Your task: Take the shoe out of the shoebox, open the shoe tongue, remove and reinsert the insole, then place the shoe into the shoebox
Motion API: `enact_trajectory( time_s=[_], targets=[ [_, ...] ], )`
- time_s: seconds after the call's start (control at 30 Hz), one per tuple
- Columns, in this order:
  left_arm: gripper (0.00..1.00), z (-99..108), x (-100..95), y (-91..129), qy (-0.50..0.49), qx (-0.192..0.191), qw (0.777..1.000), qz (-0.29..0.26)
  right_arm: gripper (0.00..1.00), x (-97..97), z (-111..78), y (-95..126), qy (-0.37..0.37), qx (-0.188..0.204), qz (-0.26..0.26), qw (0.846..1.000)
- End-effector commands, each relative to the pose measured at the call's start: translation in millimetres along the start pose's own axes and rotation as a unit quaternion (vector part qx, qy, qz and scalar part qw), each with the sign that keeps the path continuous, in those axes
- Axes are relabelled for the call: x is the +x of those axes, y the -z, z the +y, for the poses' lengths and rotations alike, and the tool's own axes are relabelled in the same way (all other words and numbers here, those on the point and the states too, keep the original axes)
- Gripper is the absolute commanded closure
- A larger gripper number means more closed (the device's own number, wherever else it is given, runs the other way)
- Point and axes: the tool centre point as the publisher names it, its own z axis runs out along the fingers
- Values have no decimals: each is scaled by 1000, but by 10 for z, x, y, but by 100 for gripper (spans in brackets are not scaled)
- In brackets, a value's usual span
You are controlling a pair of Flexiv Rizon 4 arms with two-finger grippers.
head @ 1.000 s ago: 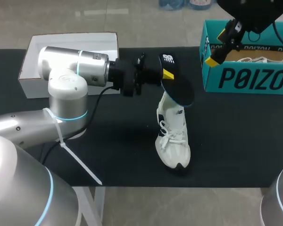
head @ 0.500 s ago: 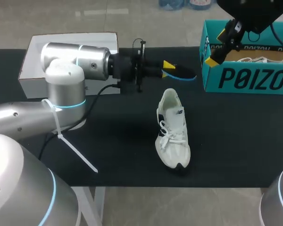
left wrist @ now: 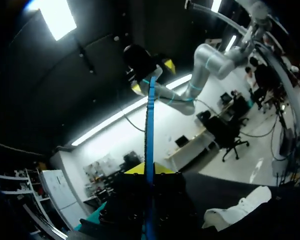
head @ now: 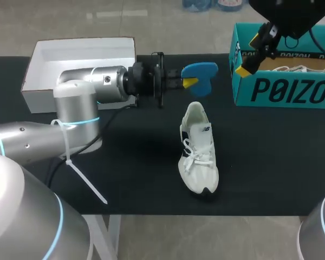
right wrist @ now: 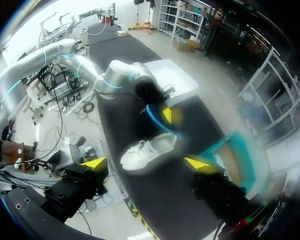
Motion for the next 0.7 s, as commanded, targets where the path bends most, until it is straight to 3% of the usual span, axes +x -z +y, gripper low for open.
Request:
enact_trajectory(
  time_s=[0.03, 0.17, 0.33, 0.7],
  targets=[
    [100, 74, -16, -2, 375, 167, 901, -143, 0, -11, 17, -4, 0, 2, 1, 1000],
    [100, 56, -58, 10, 431, 127, 876, -175, 0, -11, 17, -4, 0, 2, 1, 1000],
    [100, 26, -55, 13, 461, 84, 863, -188, 0, -11, 17, -4, 0, 2, 1, 1000],
    [100, -24, -51, 84, 464, 8, 866, -186, 0, -11, 17, -4, 0, 2, 1, 1000]
  ],
)
